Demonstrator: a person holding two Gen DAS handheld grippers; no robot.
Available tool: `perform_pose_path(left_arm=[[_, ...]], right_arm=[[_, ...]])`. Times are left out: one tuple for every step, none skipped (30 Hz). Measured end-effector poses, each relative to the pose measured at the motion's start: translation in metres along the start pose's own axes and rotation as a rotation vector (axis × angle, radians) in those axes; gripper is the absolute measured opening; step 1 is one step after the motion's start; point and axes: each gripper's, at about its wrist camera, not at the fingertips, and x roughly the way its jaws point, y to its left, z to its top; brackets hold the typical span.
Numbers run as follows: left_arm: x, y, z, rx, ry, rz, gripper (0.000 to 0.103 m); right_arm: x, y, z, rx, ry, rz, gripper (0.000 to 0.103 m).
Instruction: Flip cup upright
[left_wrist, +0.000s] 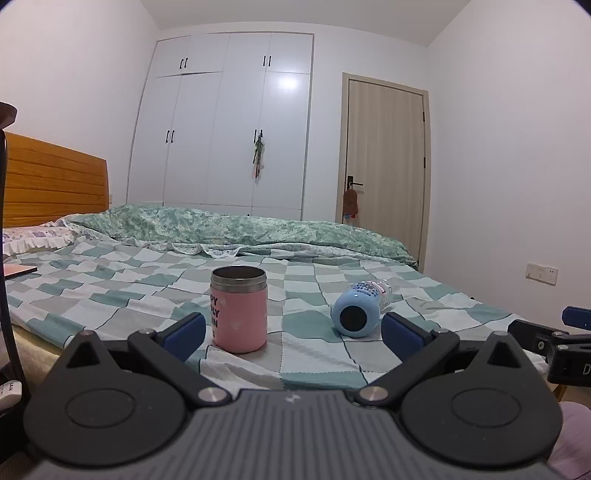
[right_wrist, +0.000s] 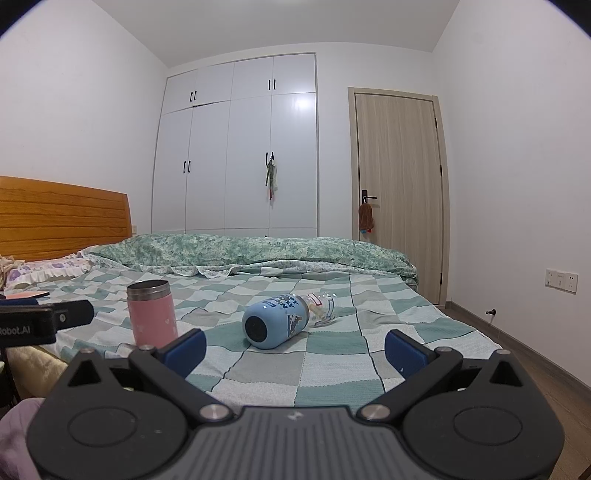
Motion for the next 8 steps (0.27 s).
perform_pose_path(left_arm=[[-0.0003, 0.0004, -0.0003, 0.0, -0.001, -0.007, 0.103], [-0.0004, 0.0001, -0.0005, 0.0, -0.001, -0.01, 0.103], [-0.0007, 0.0, -0.0005, 0.001, -0.001, -0.01, 0.103], [-0.0009, -0.0002, -0.0004, 0.002, -0.001, -0.01, 0.103], [-0.001, -0.0003, -0.0004, 0.003, -0.003, -0.01, 0.103], [-0.0013, -0.0006, -0.0002, 0.006, -0.006, -0.007, 0.103], [-0.0016, -0.0009, -0.0001, 0.008, -0.008, -0.006, 0.103], [-0.0017, -0.0007, 0.0, 0.008, -0.007, -0.007, 0.103]], right_arm=[[0.0, -0.0003, 0.0001, 0.0, 0.0, 0.0, 0.103], [0.0, -0.0004, 0.0001, 0.001, 0.0, 0.0, 0.103], [0.0, 0.0, 0.0, 0.0, 0.001, 0.0, 0.103], [-0.0001, -0.0002, 0.0001, 0.0, 0.0, 0.0, 0.103], [-0.0003, -0.0006, -0.0004, 0.0, 0.0, 0.0, 0.103], [-0.0006, -0.0002, -0.0005, 0.0, 0.0, 0.0, 0.103], [-0.0004, -0.0004, -0.0004, 0.0, -0.001, 0.0, 0.103], [-0.0003, -0.0006, -0.0007, 0.0, -0.001, 0.001, 0.103]])
